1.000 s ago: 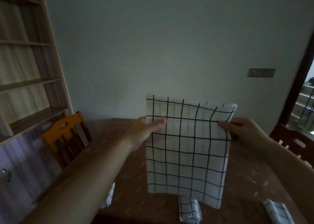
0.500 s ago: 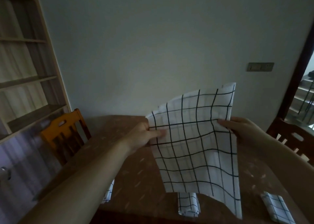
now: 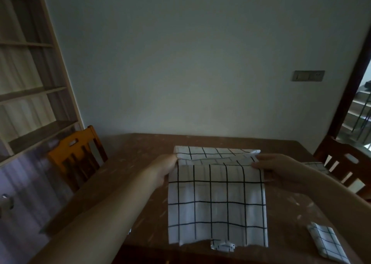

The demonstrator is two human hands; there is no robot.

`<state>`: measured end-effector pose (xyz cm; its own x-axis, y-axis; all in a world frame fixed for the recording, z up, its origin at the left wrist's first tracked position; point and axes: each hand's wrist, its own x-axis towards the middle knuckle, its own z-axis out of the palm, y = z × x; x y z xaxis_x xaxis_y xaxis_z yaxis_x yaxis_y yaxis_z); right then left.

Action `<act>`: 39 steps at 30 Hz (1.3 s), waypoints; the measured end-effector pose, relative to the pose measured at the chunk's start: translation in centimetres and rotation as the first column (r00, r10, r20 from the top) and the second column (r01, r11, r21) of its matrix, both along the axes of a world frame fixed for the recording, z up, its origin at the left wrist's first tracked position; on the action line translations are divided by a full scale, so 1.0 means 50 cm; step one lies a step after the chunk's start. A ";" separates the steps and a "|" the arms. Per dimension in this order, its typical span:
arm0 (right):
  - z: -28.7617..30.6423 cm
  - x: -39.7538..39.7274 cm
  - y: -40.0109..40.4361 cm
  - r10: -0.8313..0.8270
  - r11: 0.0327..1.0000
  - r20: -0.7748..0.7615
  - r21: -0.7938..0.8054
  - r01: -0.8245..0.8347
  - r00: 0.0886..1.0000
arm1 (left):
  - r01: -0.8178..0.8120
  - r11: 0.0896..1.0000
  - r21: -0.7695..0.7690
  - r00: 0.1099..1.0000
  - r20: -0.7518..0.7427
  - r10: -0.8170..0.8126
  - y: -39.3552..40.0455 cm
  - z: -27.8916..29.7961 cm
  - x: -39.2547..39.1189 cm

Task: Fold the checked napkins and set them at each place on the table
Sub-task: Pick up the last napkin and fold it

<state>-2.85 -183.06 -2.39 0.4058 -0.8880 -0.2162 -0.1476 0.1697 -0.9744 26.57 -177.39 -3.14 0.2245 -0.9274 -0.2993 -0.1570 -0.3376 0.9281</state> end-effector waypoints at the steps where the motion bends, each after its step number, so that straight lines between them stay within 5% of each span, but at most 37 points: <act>1: -0.004 0.001 -0.002 -0.030 1.000 0.000 -0.004 0.030 1.000 | 0.001 0.999 0.041 0.999 -0.037 0.001 0.002 -0.009 0.003; 9: -0.054 0.002 -0.013 -0.272 0.959 -0.079 -0.102 0.263 0.959 | 0.058 0.998 -0.006 0.928 -0.368 -0.056 0.009 -0.049 0.006; 17: -0.058 -0.007 -0.001 -0.396 0.869 -0.139 -0.376 0.321 0.908 | 0.047 0.966 -0.255 0.999 0.032 -0.041 0.017 -0.049 0.000; 27: -0.039 -0.002 0.028 -0.429 0.735 -0.078 -0.610 0.297 0.900 | -0.031 0.972 -0.232 1.000 -0.006 0.030 0.015 -0.046 -0.002; 32: -0.042 0.000 0.031 -0.428 0.681 -0.010 -0.661 0.316 0.904 | -0.044 0.952 -0.303 0.993 0.090 0.074 0.019 -0.045 -0.008; 39: -0.025 -0.015 0.046 -0.469 0.591 -0.177 -0.791 0.159 0.865 | 0.182 0.862 -0.474 0.910 0.413 0.035 0.033 -0.022 0.003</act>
